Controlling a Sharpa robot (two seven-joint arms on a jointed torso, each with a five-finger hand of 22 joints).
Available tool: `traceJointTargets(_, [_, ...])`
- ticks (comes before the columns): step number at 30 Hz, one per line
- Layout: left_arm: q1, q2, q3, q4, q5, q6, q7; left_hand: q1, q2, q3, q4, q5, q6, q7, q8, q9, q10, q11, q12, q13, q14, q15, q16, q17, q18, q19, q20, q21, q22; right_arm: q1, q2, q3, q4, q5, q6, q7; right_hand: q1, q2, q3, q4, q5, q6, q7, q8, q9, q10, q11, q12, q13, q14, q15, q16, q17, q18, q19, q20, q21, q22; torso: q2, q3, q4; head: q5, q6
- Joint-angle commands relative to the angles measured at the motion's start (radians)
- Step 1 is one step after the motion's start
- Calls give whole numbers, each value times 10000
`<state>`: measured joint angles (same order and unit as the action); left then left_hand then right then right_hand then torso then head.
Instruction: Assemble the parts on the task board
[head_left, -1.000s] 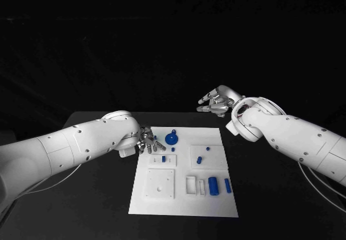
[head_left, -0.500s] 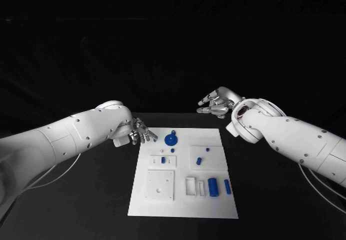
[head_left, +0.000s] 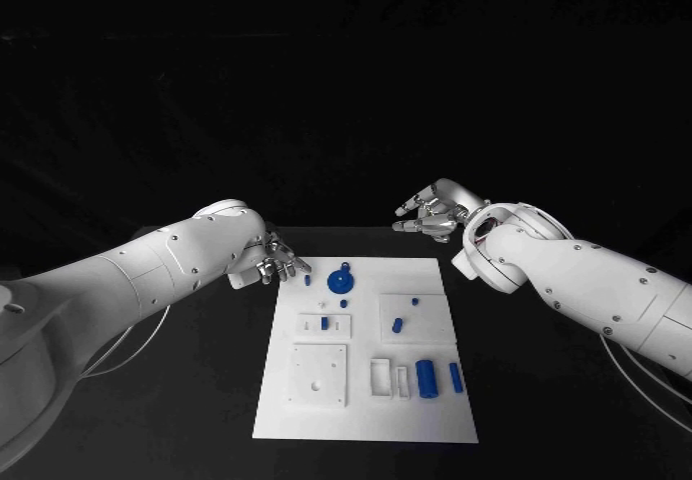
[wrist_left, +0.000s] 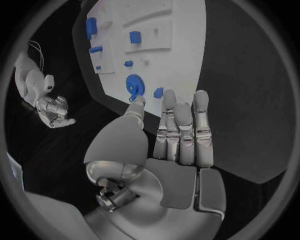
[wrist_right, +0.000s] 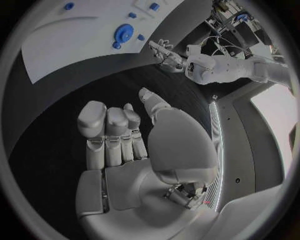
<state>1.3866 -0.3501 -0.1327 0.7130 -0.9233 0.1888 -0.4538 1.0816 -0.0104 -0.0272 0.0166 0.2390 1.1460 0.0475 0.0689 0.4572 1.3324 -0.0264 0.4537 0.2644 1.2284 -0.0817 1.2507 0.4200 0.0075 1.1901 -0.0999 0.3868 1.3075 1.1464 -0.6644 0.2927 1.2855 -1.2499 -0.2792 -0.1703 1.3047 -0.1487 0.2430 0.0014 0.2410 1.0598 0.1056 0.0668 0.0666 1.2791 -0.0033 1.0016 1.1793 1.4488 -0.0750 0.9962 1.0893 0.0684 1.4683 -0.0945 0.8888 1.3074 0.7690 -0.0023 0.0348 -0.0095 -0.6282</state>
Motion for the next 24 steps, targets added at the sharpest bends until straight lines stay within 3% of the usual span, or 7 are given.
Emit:
traceJointTargets(1, [-33,125,12,-197,-1,76,328,-13,37,-21,-2,-32,5,7,-15,-148,24,54,-37,-22,20,50,-21,13,116,30,25,-45,192,25,-25,6,69,-16,-58,-33,-36,31,-20,35,49,-82,12,-44,-10,-19,15,-9,-15,14,42,-7,9,138,298,58,6,1146,85,3,-8,-48,19])
traceJointTargets(12, [-313,357,12,-597,215,-116,549,-75,57,-35,68,-41,-110,60,-21,-465,-22,89,-66,-39,6,75,-44,30,133,31,47,-79,194,74,-35,8,189,-16,-93,-34,-43,26,-10,48,30,-78,10,-44,-10,-14,14,-7,-18,18,41,-16,5,139,301,56,4,1145,252,26,-47,-83,123])
traceJointTargets(18, [-359,393,13,-692,487,-347,696,-191,-55,1,329,-299,-229,100,-23,-600,-54,115,-43,-30,21,95,-59,31,161,50,69,-107,192,77,-25,9,204,-16,-101,-35,-43,26,-10,48,30,-78,10,-44,-10,-14,14,-7,-18,18,41,-16,5,139,301,56,4,1145,258,34,-38,-92,122])
traceJointTargets(24, [-370,418,13,-769,598,-422,756,-192,-120,85,436,-299,-270,117,-19,-639,-106,132,-61,-42,14,107,-68,34,168,55,80,-124,193,79,-13,10,198,-16,-103,-41,-43,26,-10,48,30,-78,10,-44,-10,-14,14,-7,-18,18,41,-16,5,139,301,56,4,1145,257,29,-39,-93,121])
